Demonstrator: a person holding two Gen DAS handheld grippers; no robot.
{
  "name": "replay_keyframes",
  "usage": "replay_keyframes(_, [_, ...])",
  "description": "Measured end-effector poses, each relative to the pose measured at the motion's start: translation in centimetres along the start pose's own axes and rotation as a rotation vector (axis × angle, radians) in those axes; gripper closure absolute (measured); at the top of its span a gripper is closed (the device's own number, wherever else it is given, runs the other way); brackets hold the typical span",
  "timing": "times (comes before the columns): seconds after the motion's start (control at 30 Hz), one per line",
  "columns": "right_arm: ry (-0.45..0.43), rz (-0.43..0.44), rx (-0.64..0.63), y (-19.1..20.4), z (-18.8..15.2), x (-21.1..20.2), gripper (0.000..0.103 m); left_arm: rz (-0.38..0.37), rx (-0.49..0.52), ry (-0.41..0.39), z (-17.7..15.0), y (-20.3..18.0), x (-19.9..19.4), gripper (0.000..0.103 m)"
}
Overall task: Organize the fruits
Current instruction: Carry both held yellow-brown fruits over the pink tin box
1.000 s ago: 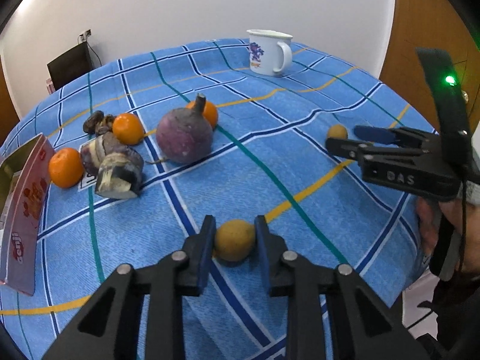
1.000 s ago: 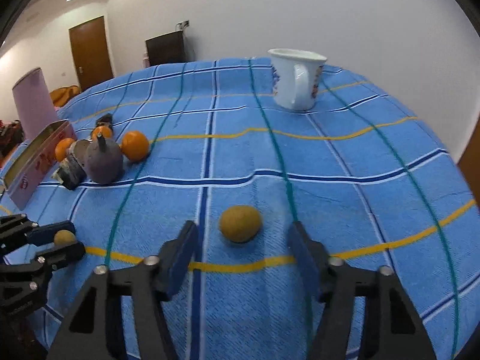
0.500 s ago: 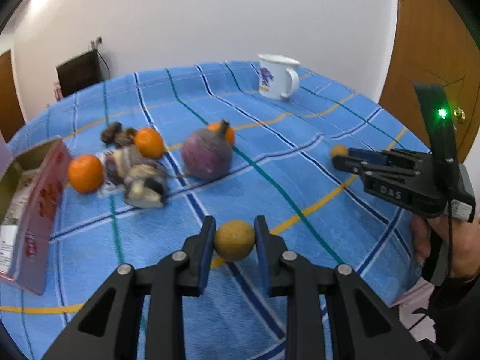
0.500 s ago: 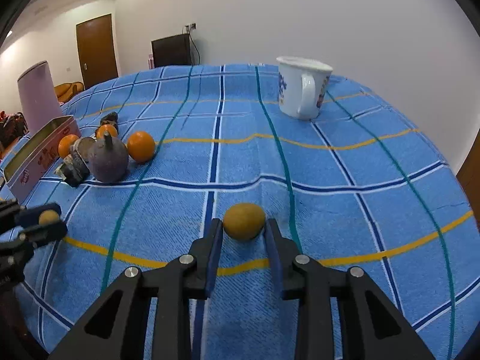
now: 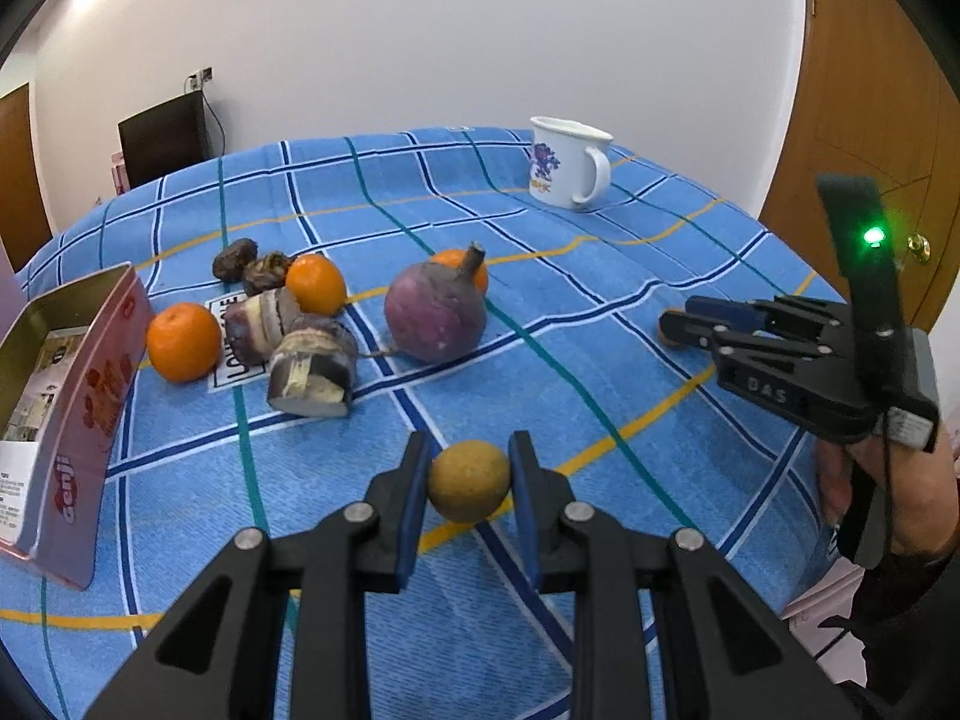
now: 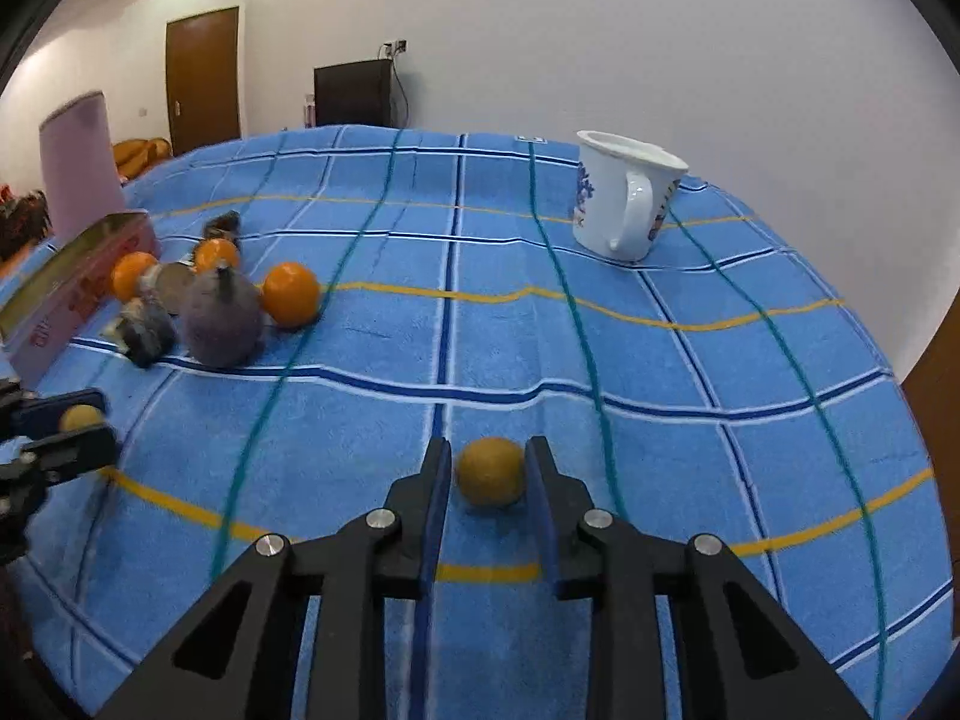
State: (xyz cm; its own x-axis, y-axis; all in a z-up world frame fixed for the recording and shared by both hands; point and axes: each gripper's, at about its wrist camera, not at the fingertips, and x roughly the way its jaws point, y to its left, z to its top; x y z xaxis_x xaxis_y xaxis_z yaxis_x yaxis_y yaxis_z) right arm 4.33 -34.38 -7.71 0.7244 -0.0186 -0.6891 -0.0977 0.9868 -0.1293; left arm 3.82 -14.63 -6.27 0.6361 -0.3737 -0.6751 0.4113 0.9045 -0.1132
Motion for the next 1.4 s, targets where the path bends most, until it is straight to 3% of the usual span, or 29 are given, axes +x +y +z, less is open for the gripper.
replay_keyframes(0.6, [0.023, 0.014, 0.009, -0.3, -0.2, 0.6, 0.073, 0.007, -0.077, -0.061, -0.1, 2.5, -1.7, 0.076])
replay_keyframes(0.73, [0.012, 0.049, 0.018, -0.1, -0.2, 0.3, 0.075, 0.024, -0.105, -0.081, 0.0, 3.7, -2.4, 0.076])
replay_keyframes(0.93, [-0.047, 0.091, -0.039, 2.7, 1.2, -2.0, 0.075, 0.095, -0.132, -0.129, 0.2, 6.1, -4.1, 0.076])
replay_keyframes(1.4, [-0.192, 0.334, -0.248, 14.6, 8.2, -6.2, 0.075, 0.299, -0.195, -0.211, 1.2, 14.2, -8.6, 0.076])
